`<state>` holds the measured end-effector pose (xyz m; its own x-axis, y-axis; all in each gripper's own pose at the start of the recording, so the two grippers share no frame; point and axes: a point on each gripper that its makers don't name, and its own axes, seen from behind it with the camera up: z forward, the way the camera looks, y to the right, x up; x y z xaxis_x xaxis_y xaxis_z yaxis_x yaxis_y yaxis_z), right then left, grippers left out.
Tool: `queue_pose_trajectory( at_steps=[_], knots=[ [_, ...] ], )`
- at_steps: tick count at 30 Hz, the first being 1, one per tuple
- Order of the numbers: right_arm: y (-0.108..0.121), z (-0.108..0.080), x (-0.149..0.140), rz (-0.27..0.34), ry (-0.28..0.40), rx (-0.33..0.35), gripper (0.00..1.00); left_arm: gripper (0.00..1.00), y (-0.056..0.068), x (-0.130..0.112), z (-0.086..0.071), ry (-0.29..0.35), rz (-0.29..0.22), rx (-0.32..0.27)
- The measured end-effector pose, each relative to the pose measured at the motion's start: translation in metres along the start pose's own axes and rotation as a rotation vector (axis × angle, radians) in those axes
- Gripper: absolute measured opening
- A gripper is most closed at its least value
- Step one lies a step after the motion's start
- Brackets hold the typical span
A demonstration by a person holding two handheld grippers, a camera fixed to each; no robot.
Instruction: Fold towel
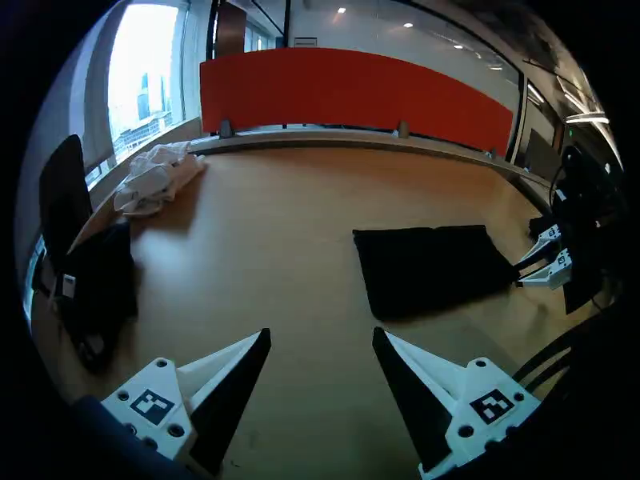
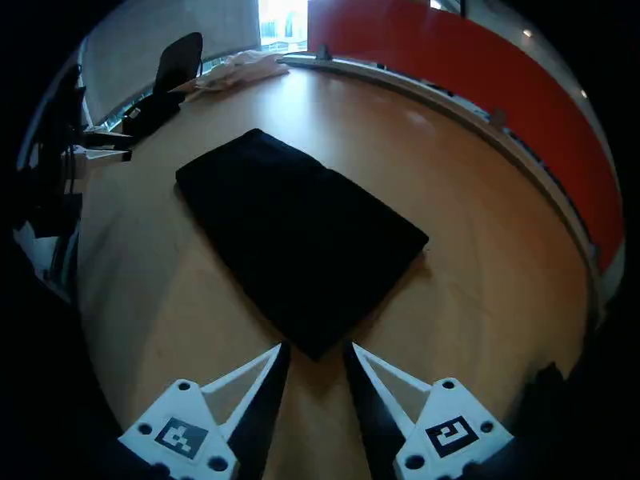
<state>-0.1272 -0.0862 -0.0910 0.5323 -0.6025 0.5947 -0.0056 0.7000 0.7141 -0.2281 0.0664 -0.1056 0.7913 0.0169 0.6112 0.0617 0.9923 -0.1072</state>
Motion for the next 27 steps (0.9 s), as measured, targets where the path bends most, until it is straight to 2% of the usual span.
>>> queue_pose_trajectory(
  at_steps=[2,12,22,27],
  knots=[
    [0.0009,0.0014,-0.0004,0.005,-0.001,0.0,0.36,0.94,-0.0009,0.0001,-0.0007,0.004,0.001,0.003],
    [-0.0006,0.0025,-0.0028,0.005,-0.005,0.009,0.35,0.94,-0.0032,-0.0038,-0.0038,0.0,0.011,0.006],
    [0.0017,0.001,-0.0018,0.002,-0.001,0.002,0.05,0.94,-0.0048,-0.0034,-0.0052,-0.001,0.021,0.008],
    [0.0035,-0.0041,0.0043,0.0,0.015,-0.011,0.04,0.94,-0.004,-0.0013,-0.0055,0.004,0.024,0.006]
  ],
)
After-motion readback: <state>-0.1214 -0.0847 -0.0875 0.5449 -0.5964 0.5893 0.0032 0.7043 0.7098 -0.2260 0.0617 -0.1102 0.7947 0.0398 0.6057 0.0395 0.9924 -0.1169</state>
